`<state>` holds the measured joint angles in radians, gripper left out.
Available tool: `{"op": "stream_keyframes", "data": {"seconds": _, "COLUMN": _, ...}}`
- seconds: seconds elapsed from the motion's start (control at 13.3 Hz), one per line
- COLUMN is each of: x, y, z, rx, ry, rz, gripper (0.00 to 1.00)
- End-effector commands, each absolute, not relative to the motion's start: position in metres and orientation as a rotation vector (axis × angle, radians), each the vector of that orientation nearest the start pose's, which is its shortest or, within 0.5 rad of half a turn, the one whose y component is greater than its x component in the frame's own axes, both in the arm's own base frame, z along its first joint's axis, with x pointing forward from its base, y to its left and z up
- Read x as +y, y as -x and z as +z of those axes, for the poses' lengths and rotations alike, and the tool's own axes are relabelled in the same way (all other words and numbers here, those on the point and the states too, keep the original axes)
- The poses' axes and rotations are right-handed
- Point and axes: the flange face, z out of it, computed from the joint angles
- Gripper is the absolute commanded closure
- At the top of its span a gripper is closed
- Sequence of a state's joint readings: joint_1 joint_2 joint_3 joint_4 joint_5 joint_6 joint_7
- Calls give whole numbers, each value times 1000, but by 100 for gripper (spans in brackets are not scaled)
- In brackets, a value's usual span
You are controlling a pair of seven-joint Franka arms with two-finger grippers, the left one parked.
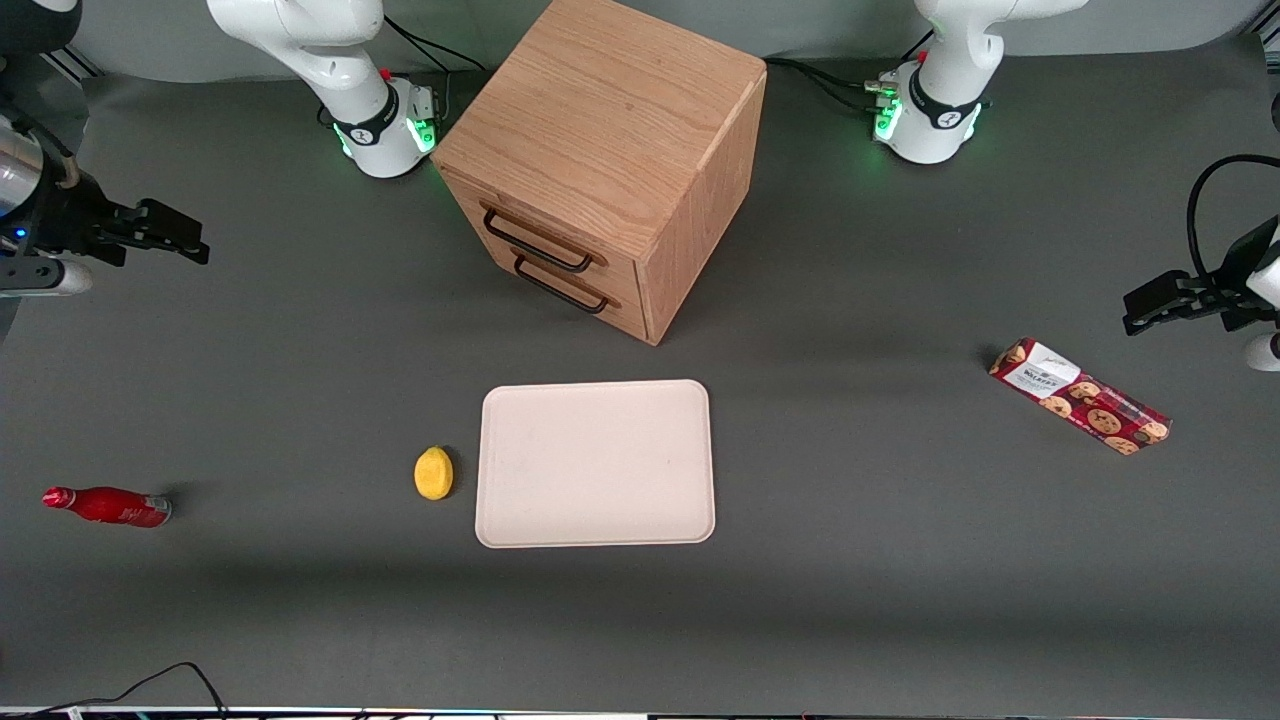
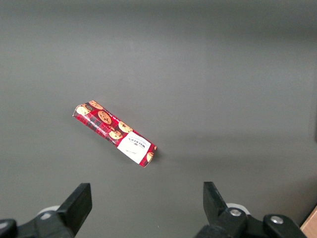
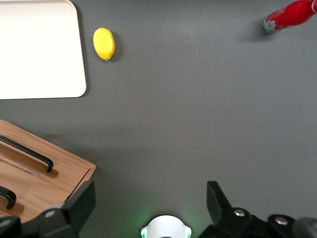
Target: Open upper drawer
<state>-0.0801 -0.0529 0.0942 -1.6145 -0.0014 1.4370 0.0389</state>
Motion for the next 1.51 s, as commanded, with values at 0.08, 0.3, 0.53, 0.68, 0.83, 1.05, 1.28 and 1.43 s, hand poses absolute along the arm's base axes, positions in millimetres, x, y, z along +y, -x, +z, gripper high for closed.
{"op": "stream_keyframes", "data": {"seconds": 0.08, "x": 10, "y": -529, "z": 629, "rx": 49, "ry": 3130, "rz": 183, "gripper": 0}}
{"op": "stream_keyframes", "data": {"seconds": 0.3, "x": 11, "y": -534, "z": 623, "rx": 32, "ry": 3129, "rz": 200, "gripper": 0}}
{"op": "stream_keyframes", "data": {"seconds": 0.53, "x": 40, "y": -526, "z": 630, "rx": -30, "ry": 3132, "rz": 200, "gripper": 0}}
{"op": "stream_keyframes", "data": {"seconds": 0.68, "x": 77, "y": -520, "z": 632, "rx": -136, "ry": 3135, "rz": 211, "gripper": 0}}
{"op": "stream_keyframes", "data": {"seconds": 0.83, "x": 131, "y": -508, "z": 633, "rx": -250, "ry": 3137, "rz": 212, "gripper": 0}}
{"op": "stream_keyframes", "data": {"seconds": 1.05, "x": 195, "y": -487, "z": 630, "rx": -349, "ry": 3076, "rz": 239, "gripper": 0}}
{"op": "stream_keyframes", "data": {"seconds": 1.28, "x": 226, "y": -473, "z": 625, "rx": -434, "ry": 3031, "rz": 276, "gripper": 0}}
{"op": "stream_keyframes", "data": {"seconds": 1.43, "x": 230, "y": -469, "z": 623, "rx": -447, "ry": 3030, "rz": 319, "gripper": 0}}
